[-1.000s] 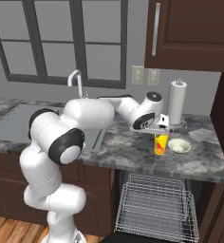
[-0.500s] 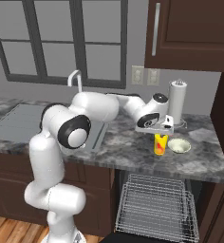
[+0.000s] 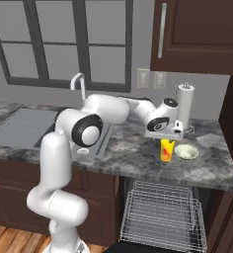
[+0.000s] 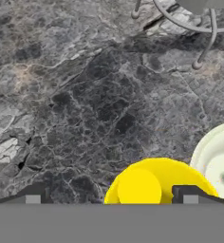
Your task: Pick up the cup and bowl from the counter, place them in the dishwasher, and close the dishwasher door.
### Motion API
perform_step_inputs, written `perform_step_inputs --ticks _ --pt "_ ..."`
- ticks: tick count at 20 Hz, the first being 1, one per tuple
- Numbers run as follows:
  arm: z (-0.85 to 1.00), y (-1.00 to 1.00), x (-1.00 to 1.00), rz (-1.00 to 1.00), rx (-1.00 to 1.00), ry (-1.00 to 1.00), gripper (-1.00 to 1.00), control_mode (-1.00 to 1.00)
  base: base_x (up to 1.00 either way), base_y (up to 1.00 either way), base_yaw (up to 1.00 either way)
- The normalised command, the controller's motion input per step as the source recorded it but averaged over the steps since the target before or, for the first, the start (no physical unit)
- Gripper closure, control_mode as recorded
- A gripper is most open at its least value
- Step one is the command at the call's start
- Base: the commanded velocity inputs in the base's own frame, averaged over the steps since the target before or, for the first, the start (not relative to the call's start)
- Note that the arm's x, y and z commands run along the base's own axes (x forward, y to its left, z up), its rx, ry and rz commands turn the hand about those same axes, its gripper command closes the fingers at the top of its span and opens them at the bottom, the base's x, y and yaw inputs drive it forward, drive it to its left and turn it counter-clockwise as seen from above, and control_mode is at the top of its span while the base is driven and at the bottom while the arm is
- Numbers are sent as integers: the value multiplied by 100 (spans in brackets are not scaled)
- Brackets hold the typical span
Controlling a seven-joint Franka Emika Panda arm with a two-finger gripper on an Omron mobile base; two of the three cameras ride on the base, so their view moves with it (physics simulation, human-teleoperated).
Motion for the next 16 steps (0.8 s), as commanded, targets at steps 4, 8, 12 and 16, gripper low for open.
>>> perform_step_inputs --ticks 4,8,12,16 --pt "-21 -19 38 2 0 4 -100 -100 0 0 0" --pt "-23 -16 33 2 0 3 -100 -100 0 0 0" --pt "-29 -1 21 4 0 3 100 -100 0 0 0" --pt "-22 -3 -1 5 0 0 100 -100 0 0 0"
